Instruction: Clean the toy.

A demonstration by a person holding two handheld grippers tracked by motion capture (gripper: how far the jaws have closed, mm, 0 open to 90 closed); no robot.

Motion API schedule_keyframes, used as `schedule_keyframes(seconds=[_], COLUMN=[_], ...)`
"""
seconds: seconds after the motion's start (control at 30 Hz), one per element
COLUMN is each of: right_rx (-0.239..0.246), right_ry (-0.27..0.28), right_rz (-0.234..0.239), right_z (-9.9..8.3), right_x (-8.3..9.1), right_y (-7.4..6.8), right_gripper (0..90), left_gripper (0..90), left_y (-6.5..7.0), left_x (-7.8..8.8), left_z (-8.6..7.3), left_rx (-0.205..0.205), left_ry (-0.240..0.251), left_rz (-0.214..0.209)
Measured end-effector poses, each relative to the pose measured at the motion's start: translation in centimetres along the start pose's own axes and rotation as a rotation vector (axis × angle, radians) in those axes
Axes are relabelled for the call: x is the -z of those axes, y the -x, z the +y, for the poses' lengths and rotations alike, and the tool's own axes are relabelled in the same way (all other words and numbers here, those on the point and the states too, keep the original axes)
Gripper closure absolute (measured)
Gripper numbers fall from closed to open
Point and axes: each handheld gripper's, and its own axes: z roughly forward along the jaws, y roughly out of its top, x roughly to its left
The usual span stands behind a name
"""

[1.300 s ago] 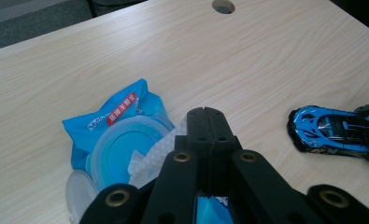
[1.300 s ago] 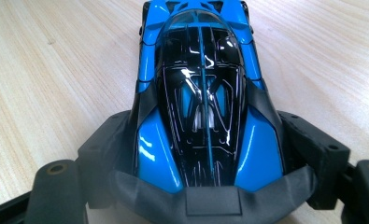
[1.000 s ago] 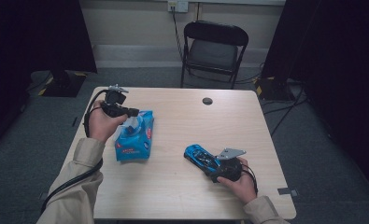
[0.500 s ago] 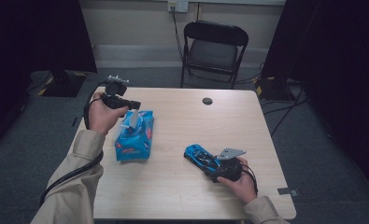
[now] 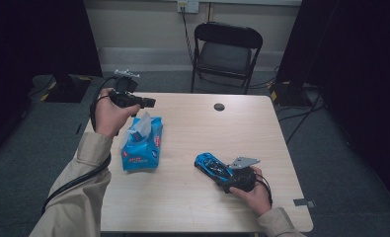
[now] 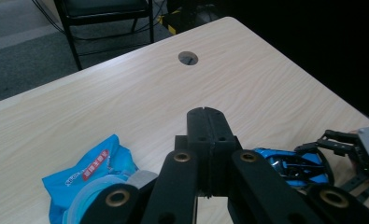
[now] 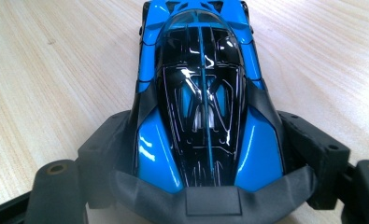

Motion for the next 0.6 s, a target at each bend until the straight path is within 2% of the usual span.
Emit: schedule_keyframes(seconds=[0.07,0.13,0.2,0.23,0.3,0.33,0.4,0.47,0.5,0.6], right_rx=[0.000,0.000,0.000,0.000,0.000,0.000,0.000,0.000,0.000,0.000], right_ry=[0.000,0.000,0.000,-0.001,-0.001,0.000,0.000,0.000,0.000,0.000], right_rz=[0.000,0.000,0.000,0.001,0.001,0.000,0.000,0.000,0.000,0.000], right_z=[0.0,0.0,0.0,0.0,0.0,0.0,0.0,0.0,0.0,0.0], right_x=[0.0,0.0,0.0,0.0,0.0,0.0,0.0,0.0,0.0,0.0], right_y=[0.0,0.0,0.0,0.0,0.0,0.0,0.0,0.0,0.0,0.0], right_gripper=[23.7,23.7,23.7,23.7,23.7,23.7,23.7,23.7,23.7,23.7], left_gripper=[90.0,90.0,89.6,84.2,62.9,56.1,43.6,35.0,30.0,26.0], left_y=[-0.4,-1.1,-1.3,-1.5,-1.6,-1.7,-1.8,-1.8,-1.9,-2.2], left_x=[-0.3,-0.8,-0.9,-1.1,-1.3,-1.4,-1.7,-2.1,-2.5,-3.3], left_z=[-0.6,-1.7,-2.0,-2.4,-2.7,-2.8,-3.1,-3.6,-4.0,-4.9], left_rx=[0.021,0.023,0.027,0.023,0.010,0.019,0.009,0.006,0.024,0.025], left_ry=[-0.004,-0.025,-0.026,-0.024,-0.009,-0.003,-0.036,-0.071,-0.085,-0.117], left_rz=[0.012,0.025,0.023,0.042,0.073,0.079,0.094,0.113,0.117,0.141])
